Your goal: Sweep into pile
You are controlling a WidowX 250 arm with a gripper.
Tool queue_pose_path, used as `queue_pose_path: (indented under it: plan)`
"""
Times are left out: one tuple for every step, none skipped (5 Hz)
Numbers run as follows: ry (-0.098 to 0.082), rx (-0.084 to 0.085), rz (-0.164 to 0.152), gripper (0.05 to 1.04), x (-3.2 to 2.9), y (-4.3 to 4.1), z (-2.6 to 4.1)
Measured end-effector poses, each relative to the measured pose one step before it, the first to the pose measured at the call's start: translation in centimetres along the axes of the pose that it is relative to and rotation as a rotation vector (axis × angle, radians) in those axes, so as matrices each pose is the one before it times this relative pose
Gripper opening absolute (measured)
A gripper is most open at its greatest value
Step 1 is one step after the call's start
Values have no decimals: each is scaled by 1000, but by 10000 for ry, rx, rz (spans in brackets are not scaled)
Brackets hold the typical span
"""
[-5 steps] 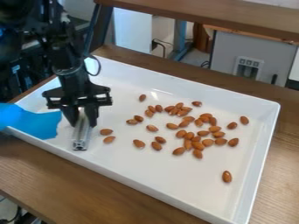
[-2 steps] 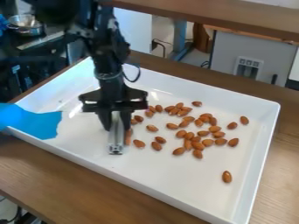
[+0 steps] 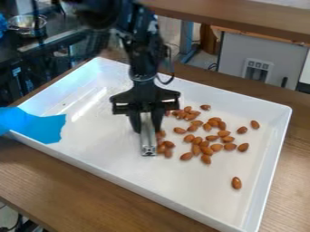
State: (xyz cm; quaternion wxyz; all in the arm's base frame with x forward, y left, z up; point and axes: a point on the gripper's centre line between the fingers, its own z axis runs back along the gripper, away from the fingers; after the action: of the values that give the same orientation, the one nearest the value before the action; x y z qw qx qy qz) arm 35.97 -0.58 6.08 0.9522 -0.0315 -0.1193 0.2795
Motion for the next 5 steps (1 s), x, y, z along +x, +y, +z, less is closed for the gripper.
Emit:
queue_pose_path:
  plan:
    - [210, -13, 288, 380, -154, -2781, -444]
    - [143, -109, 9, 380, -1181, -3002, -106]
    - [189, -49, -176, 380, -1577, -2178, 110]
    - [104, -183, -126, 380, -1104, -2477, 128]
    - [-24, -262, -59, 380, 20, -1702, 692]
